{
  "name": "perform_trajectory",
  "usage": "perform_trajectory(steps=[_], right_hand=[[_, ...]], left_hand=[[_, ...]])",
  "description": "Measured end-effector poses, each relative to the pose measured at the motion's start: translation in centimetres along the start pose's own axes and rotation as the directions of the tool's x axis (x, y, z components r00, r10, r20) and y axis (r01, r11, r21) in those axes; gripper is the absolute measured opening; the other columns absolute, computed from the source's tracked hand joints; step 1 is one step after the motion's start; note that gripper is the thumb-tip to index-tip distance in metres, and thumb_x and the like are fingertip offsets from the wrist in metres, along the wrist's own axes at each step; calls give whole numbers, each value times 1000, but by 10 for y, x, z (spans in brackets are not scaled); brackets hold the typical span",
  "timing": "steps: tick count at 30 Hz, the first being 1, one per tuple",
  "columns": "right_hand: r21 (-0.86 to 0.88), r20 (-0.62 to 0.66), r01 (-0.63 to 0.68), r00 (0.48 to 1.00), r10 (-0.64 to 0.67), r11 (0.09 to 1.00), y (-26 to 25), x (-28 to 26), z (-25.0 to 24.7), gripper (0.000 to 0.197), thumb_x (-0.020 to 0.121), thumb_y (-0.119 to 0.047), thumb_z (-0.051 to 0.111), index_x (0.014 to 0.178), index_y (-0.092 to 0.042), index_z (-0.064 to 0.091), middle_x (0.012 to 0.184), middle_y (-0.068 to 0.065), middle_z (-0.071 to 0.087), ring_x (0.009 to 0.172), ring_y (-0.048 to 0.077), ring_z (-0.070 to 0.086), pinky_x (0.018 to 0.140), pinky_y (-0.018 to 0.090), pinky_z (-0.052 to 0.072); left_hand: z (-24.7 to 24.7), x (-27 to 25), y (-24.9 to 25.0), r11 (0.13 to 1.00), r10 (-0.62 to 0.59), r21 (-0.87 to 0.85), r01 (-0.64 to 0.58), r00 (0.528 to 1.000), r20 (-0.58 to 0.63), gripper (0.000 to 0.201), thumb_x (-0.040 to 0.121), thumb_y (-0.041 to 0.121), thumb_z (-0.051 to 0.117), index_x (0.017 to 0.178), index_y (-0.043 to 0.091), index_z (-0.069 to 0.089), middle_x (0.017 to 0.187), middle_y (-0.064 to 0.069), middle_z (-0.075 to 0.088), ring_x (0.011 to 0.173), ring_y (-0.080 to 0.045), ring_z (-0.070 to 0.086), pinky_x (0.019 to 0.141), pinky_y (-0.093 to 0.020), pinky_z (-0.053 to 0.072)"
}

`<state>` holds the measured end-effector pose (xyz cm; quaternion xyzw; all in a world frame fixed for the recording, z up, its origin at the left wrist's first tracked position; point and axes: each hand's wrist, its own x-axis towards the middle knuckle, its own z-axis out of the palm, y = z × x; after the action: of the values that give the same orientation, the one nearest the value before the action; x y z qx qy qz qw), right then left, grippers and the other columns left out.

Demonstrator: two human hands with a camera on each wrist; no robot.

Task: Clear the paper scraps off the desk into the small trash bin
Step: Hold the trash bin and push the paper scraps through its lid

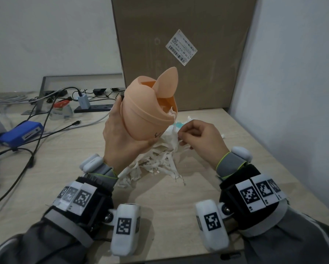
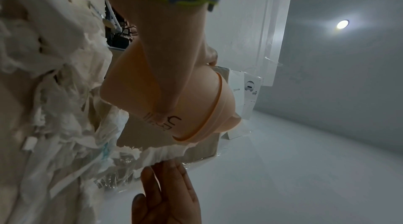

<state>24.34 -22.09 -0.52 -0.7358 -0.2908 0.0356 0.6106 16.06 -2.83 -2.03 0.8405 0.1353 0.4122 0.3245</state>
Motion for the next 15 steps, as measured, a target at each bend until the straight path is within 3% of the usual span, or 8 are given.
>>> perform_trajectory(steps=[2,4,8,10,13,15], right_hand=[[-24,52,-50,997,51,998,-2,-1,0,14,89,-8,55,85,-21,61,85,0,70,67,10,69,55,19,48],[-76,181,-99,977,112,992,-4,-4,2,18,91,-9,50,92,-26,55,91,-4,66,76,14,70,58,24,50],[-233,395,-31,910,124,972,-5,-8,6,34,86,-17,63,116,-22,50,111,-5,60,92,17,67,67,28,58],[-187,366,-45,924,112,981,-4,-8,7,33,85,-17,66,114,-18,50,107,2,65,89,16,68,67,25,57],[-42,239,-37,970,46,998,-5,-5,5,11,86,-6,62,90,-13,55,84,10,71,69,13,69,62,21,54],[39,128,-4,992,-1,999,-3,-3,3,13,85,1,60,83,-11,58,76,12,71,62,12,69,58,21,53]], left_hand=[[0,0,1,1000,2,3,-2,1000,-8,132,42,68,76,151,33,9,149,2,33,135,-24,36,107,-56,35],[-1,-1,1,1000,8,5,-8,1000,-14,132,42,68,75,150,32,9,148,1,33,135,-24,36,108,-56,34],[-1,-1,2,1000,11,22,-10,1000,-15,132,42,69,74,151,31,9,149,0,33,136,-24,35,108,-57,33],[-1,-1,2,1000,7,20,-7,1000,-14,133,41,69,74,151,31,9,149,1,33,136,-24,35,108,-57,33],[-1,0,1,1000,6,18,-6,1000,-10,134,41,69,75,151,31,9,148,2,34,135,-24,36,108,-57,34],[0,-1,1,999,15,29,-14,1000,-8,133,41,68,75,151,30,10,148,1,34,135,-24,36,107,-57,33]])
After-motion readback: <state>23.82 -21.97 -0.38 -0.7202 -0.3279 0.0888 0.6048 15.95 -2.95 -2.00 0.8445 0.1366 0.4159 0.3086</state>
